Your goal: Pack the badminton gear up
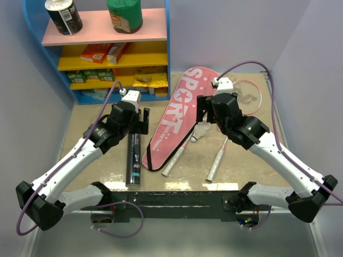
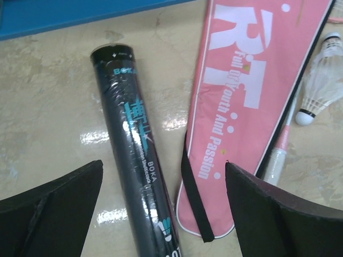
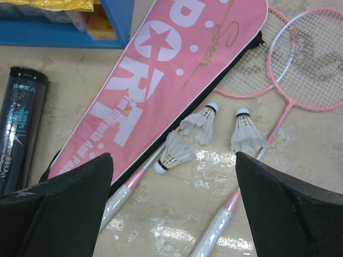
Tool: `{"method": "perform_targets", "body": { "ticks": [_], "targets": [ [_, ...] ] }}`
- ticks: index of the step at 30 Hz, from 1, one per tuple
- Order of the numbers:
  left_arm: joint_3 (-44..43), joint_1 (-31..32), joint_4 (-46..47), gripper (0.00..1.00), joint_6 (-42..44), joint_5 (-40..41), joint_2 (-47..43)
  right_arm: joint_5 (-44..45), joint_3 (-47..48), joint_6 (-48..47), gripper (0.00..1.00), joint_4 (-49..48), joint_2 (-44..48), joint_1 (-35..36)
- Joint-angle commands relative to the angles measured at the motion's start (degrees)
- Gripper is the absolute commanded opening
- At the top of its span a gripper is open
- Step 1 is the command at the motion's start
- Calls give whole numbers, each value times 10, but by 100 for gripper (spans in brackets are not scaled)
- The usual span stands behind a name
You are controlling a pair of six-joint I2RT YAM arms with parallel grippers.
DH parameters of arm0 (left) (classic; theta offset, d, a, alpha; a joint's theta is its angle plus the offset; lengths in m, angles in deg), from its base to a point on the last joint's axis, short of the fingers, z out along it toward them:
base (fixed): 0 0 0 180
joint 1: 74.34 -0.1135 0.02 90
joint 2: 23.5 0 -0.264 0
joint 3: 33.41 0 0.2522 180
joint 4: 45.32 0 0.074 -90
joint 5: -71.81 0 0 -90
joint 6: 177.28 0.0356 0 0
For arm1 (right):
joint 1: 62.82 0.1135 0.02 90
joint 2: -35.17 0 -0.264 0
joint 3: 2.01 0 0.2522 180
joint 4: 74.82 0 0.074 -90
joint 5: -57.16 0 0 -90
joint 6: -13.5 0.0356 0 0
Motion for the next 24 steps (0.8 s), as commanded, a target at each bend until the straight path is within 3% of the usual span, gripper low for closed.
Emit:
{"method": "perform_targets", "body": {
  "ticks": [1,11,24],
  "targets": [
    [-18,-4,-64,100,-42,59,31,-15,-17,9,99,-3,11,-1],
    [46,-97,21,100,-37,5,136,-62,-70,23,99,-12,24,0],
    [6,-113,105,100,1,28,298,-91,-100,16,99,-23,24,-1]
  ]
}}
